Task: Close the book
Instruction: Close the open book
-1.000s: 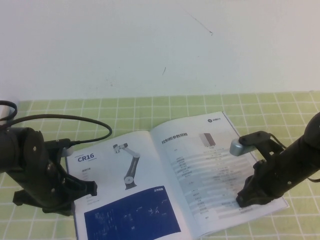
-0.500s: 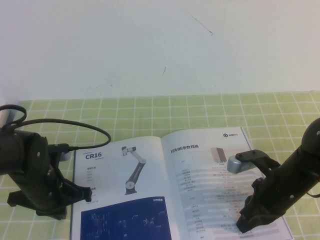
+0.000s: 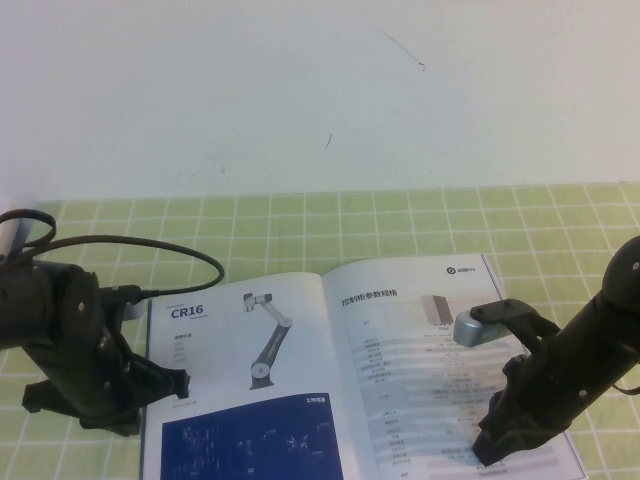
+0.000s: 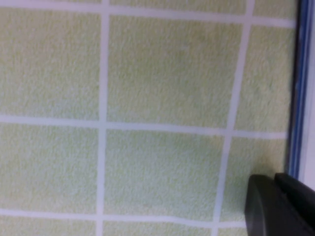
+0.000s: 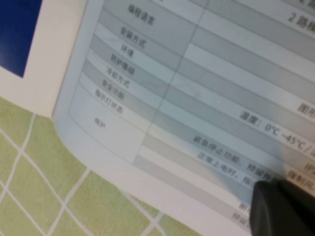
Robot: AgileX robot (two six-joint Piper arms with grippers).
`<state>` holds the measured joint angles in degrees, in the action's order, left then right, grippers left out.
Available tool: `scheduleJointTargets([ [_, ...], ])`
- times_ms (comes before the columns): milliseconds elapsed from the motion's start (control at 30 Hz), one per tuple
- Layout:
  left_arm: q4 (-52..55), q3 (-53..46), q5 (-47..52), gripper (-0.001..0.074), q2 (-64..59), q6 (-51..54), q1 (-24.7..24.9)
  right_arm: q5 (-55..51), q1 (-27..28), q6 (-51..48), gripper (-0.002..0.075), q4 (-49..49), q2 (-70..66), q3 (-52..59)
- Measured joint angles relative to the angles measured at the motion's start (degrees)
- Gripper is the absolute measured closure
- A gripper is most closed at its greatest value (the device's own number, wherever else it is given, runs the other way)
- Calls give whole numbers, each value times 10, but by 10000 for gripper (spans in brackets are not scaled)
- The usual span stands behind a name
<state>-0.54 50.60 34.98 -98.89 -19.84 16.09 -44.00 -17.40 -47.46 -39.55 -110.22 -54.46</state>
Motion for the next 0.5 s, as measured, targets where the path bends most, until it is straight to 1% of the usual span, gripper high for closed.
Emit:
scheduleJointTargets([
  [367,-6,12,9,737,-24,18,0,2,0,5,729,0,0,0],
  [500,-26,14,13,737,-25,43,0,2,-1,11,729,0,0,0],
])
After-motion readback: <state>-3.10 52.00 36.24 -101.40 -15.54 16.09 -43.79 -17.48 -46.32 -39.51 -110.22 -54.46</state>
